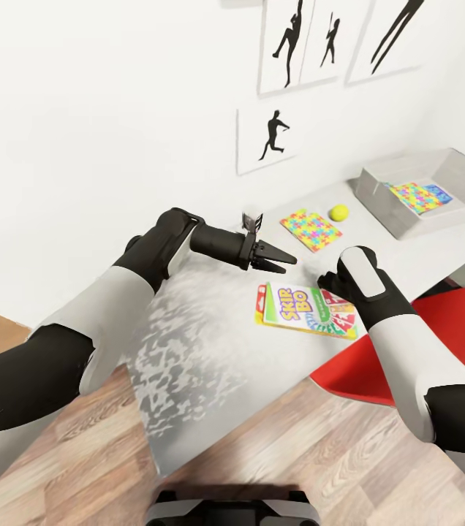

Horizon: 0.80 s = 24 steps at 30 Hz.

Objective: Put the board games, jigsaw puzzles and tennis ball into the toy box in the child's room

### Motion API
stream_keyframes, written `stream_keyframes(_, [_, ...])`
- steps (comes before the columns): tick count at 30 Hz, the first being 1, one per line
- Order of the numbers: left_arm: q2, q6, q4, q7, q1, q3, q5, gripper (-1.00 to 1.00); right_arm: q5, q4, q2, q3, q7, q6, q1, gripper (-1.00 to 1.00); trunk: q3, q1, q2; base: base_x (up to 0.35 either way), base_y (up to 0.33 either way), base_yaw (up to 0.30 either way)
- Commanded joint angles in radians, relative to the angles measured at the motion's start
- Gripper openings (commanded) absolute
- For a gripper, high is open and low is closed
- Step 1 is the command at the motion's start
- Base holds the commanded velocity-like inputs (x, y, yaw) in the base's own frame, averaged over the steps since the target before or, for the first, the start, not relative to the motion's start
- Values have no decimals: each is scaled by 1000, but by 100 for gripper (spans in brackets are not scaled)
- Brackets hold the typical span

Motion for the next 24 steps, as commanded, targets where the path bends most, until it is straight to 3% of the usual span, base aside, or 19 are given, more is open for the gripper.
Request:
stream_keyframes(1, [0,10,1,-2,-1,-3,4,100,-7,-1,-2,5,-9,6,-1,100,-2,0,-2,-86,88,0])
stream_keyframes(24, [0,10,1,-2,2,-3,5,100,-7,-2,-4,5,-9,6,-1,100,-2,0,-2,-97,68,0])
